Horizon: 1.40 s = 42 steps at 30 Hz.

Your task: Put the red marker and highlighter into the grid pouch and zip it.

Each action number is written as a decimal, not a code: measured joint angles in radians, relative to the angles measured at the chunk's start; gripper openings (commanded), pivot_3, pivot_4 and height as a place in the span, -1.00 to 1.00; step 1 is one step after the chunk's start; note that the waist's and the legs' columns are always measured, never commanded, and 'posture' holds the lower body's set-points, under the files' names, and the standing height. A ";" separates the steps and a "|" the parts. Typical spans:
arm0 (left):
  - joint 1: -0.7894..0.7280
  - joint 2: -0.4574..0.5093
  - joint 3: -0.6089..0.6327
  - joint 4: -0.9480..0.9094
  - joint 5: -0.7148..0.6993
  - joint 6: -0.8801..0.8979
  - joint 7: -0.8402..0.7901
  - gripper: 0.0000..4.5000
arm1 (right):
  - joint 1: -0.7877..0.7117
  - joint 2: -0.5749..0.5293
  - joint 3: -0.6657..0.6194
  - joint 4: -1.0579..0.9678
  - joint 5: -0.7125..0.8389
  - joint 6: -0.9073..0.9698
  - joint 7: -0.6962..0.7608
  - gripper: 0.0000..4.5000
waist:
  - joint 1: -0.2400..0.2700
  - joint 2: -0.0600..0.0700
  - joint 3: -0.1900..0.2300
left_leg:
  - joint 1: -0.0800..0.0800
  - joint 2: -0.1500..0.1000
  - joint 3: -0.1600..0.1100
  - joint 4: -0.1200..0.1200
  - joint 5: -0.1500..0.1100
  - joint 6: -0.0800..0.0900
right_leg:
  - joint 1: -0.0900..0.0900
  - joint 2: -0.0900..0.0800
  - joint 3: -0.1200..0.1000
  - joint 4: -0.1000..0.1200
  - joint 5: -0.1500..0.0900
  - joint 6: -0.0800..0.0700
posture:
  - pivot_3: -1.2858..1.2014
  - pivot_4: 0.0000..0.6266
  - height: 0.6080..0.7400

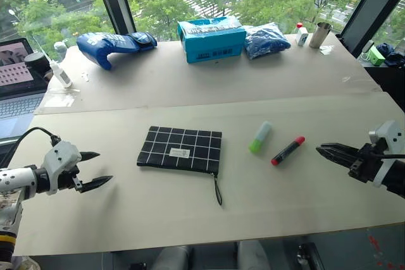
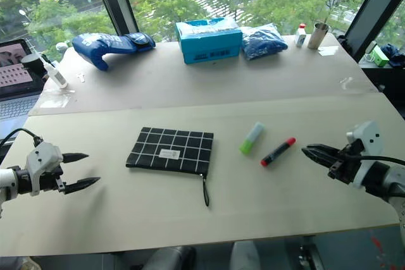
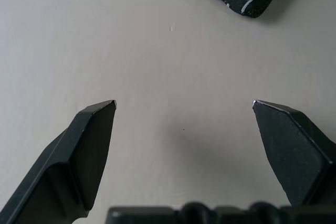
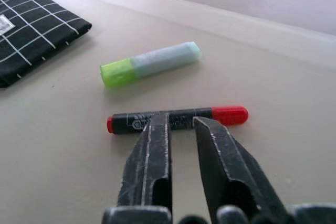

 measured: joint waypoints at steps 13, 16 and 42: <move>-0.271 0.005 -0.195 0.305 0.238 -0.509 0.042 1.00 | -0.436 0.312 0.633 -0.071 -0.084 0.116 -0.165 -0.98 | -0.013 -0.004 -0.001 | -0.004 0.000 0.006 0.003 0.000 0.000 | -0.009 -0.002 -0.003 0.001 0.006 0.000 | 0.03 -0.52 1.00; -0.312 -0.005 -0.219 0.347 0.263 -0.581 0.056 1.00 | -0.496 0.352 0.725 -0.003 -0.163 0.104 -0.169 -0.98 | -0.012 -0.004 -0.001 | -0.004 0.000 0.006 0.003 0.000 0.000 | -0.009 -0.002 -0.004 0.001 0.006 0.000 | 0.03 -0.52 1.00; -0.484 -0.169 -0.402 0.491 0.298 -0.870 0.094 0.50 | -0.564 0.404 0.976 0.132 -0.481 0.035 -0.149 -1.00 | -0.017 -0.005 -0.016 | 0.000 -0.001 0.009 0.006 0.000 0.000 | -0.007 -0.001 -0.005 0.001 0.010 0.001 | 0.03 -0.52 1.00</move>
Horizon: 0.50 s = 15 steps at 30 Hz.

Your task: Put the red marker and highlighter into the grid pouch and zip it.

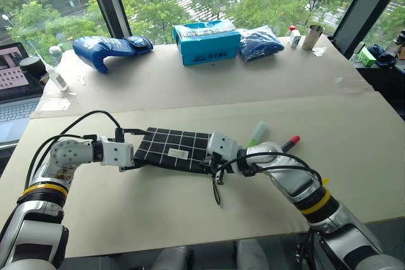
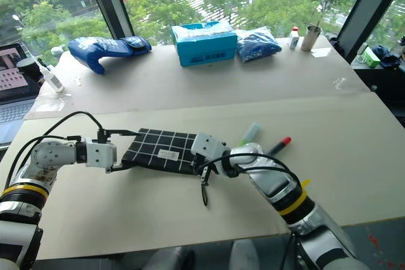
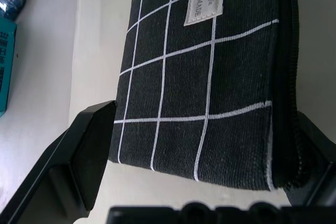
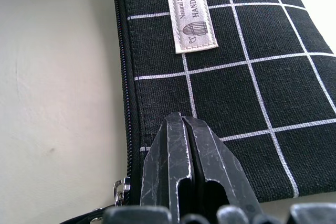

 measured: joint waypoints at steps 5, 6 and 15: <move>-0.008 -0.003 -0.021 0.038 0.005 -0.013 -0.007 -0.35 | 0.021 0.006 -0.014 -0.012 0.000 0.000 -0.005 -1.00 | -0.001 0.000 0.000 | 0.000 0.000 0.000 0.000 0.000 0.000 | 0.000 0.001 0.000 0.000 0.000 0.000 | 0.03 -0.52 1.00; -0.008 -0.004 -0.021 0.045 0.004 -0.013 -0.010 -0.49 | 0.023 0.005 -0.017 -0.015 0.000 0.000 -0.004 -1.00 | -0.001 0.000 0.000 | 0.000 0.000 0.000 0.000 0.000 0.000 | -0.001 0.001 0.000 0.000 0.000 0.000 | 0.03 -0.52 1.00; 0.044 -0.009 -0.009 -0.036 -0.112 0.102 -0.076 -1.00 | 0.038 0.005 -0.070 0.008 0.013 -0.030 0.030 -0.51 | -0.005 0.000 0.000 | -0.002 0.000 0.000 0.000 0.000 0.001 | -0.002 0.001 0.000 0.000 0.001 0.000 | 0.03 -0.52 1.00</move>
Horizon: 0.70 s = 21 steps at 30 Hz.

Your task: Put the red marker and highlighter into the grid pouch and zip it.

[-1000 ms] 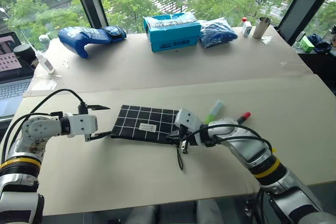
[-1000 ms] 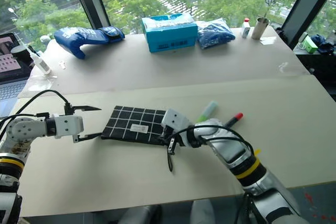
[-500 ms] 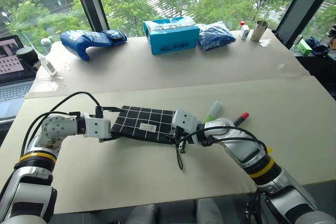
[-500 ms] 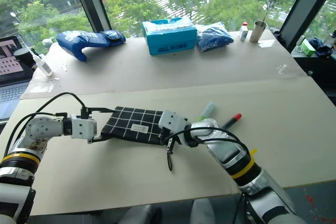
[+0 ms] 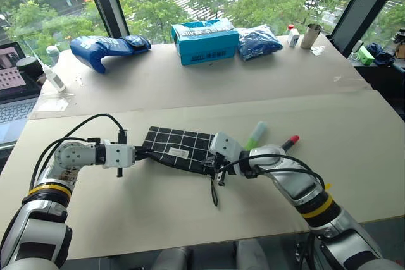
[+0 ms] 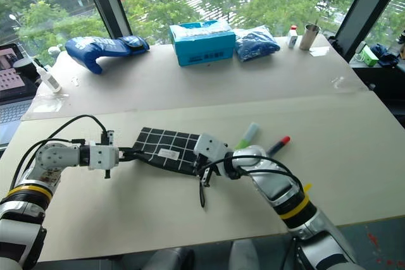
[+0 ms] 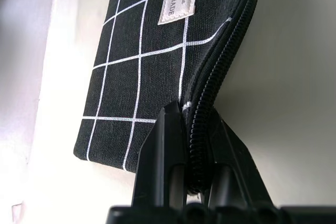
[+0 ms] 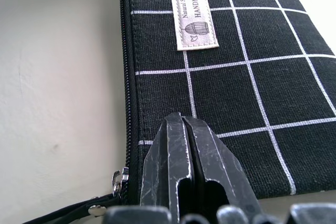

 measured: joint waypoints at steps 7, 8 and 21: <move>0.103 0.012 0.041 -0.209 -0.090 0.241 -0.025 -1.00 | -0.090 0.064 -0.206 0.085 0.080 0.027 -0.056 0.59 | -0.005 0.000 0.000 | -0.001 0.001 0.000 0.000 0.000 0.000 | -0.003 0.001 0.000 0.000 0.001 -0.001 | 0.03 -0.52 1.00; 0.130 0.015 0.056 -0.255 -0.104 0.295 -0.012 -1.00 | -0.122 0.072 -0.268 0.102 0.122 0.067 -0.065 0.59 | -0.007 0.000 0.000 | -0.001 0.002 0.001 -0.001 0.000 0.000 | -0.004 0.001 0.000 0.000 0.002 -0.001 | 0.03 -0.52 1.00; 0.261 -0.042 0.190 -0.698 -0.161 0.964 0.314 -1.00 | -0.148 -0.081 -0.524 0.105 0.301 0.183 -0.031 0.59 | -0.018 0.000 0.000 | -0.014 0.002 0.005 0.001 0.000 0.000 | -0.016 0.000 0.000 0.001 0.007 -0.002 | 0.03 -0.52 1.00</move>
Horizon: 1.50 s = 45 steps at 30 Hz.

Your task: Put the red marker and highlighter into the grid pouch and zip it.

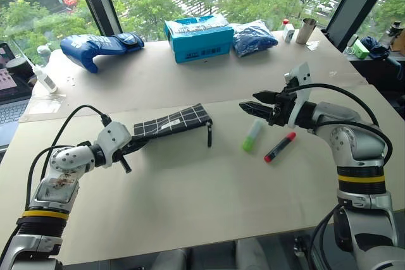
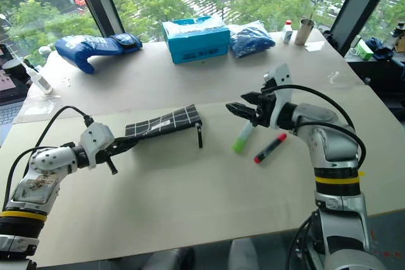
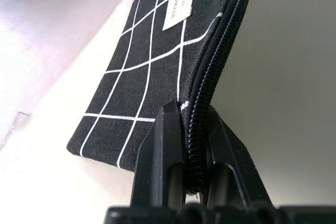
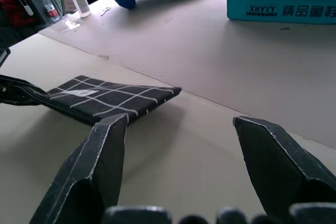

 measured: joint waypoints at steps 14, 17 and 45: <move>-0.002 -0.080 -0.019 -0.141 0.037 0.256 0.152 -1.00 | 0.047 0.124 0.247 -0.016 -0.131 -0.014 -0.118 0.59 | -0.002 0.000 0.000 | -0.002 -0.001 0.000 0.007 0.000 0.000 | 0.001 0.000 0.000 -0.001 0.003 0.000 | 0.03 -0.52 1.00; -0.003 -0.083 -0.019 -0.150 0.037 0.273 0.155 -1.00 | 0.046 0.135 0.251 -0.004 -0.155 -0.025 -0.129 0.59 | -0.001 0.000 0.000 | -0.002 -0.001 0.000 0.008 0.000 0.000 | 0.000 0.000 0.000 -0.001 0.003 0.000 | 0.03 -0.52 1.00; -0.010 -0.123 -0.016 -0.206 0.008 0.331 0.172 -1.00 | -0.092 0.286 0.252 0.424 -0.277 -0.282 -0.157 -0.98 | -0.010 0.000 0.000 | -0.001 0.000 0.001 0.009 0.000 0.000 | 0.000 0.001 0.001 0.000 0.003 0.000 | 0.03 -0.52 1.00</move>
